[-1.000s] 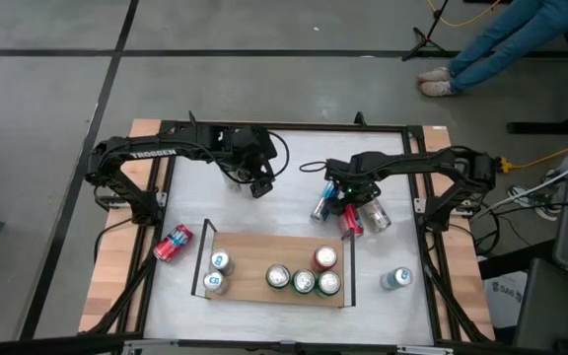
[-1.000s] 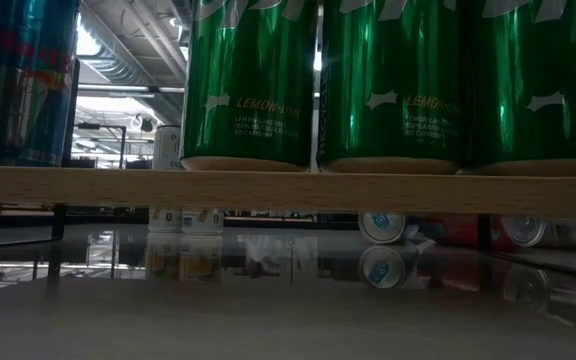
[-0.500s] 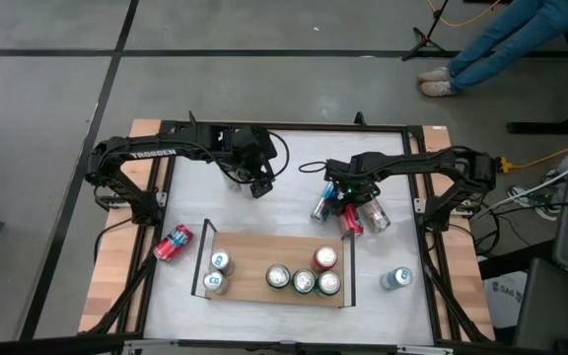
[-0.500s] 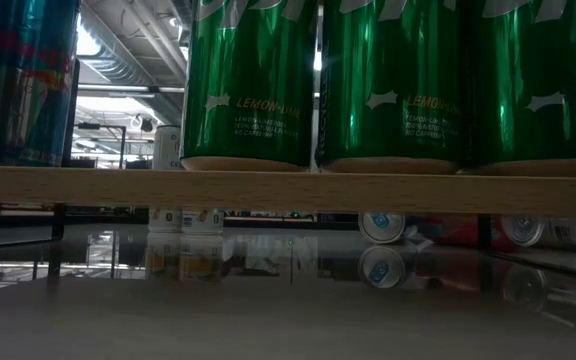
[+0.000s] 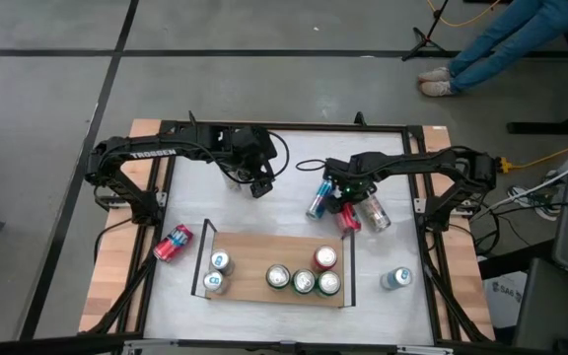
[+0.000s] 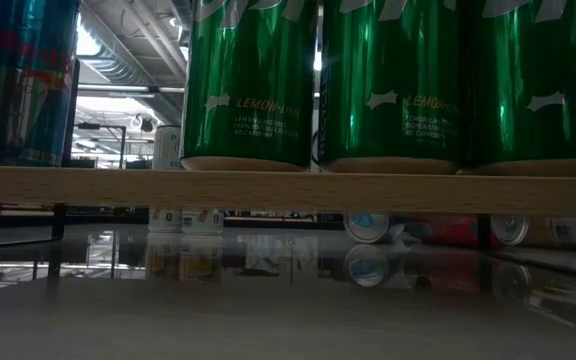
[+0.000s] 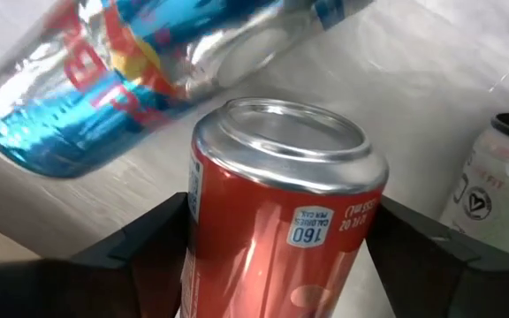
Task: Place canned beverage on shelf
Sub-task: Put the right red soda can on the shelf aligned with the other red soda can
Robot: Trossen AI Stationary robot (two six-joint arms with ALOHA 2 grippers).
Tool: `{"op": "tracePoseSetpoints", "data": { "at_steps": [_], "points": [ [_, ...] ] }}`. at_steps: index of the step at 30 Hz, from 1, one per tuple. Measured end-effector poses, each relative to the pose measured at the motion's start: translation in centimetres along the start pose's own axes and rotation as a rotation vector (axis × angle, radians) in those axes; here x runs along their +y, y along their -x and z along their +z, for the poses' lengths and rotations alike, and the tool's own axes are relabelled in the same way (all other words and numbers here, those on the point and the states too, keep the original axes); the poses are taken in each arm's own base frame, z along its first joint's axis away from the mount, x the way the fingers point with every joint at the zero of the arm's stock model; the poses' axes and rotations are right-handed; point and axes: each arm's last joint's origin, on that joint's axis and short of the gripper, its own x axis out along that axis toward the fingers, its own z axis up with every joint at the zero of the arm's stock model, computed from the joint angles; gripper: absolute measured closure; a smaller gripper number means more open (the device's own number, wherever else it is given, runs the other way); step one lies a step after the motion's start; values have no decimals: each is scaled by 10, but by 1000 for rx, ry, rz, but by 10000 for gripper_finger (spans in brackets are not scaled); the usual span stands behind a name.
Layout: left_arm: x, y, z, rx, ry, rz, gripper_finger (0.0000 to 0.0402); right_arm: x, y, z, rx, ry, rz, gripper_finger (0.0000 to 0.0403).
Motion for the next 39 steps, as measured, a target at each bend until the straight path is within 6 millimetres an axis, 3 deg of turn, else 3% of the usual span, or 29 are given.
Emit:
{"op": "tracePoseSetpoints", "data": {
  "at_steps": [19, 27, 39],
  "points": [
    [0, 0, 0, 0, 0, 0, 137, 3, 0, 4, -54, 110, 22, 111],
    [0, 0, 1, -9, 0, 14, 137, 3, 0, 3, 4, 111, 76, 111],
    [0, 0, 6, -62, -99, 36, 137, -24, 8, 27, 65, -6, 220, 111]
  ]
}}
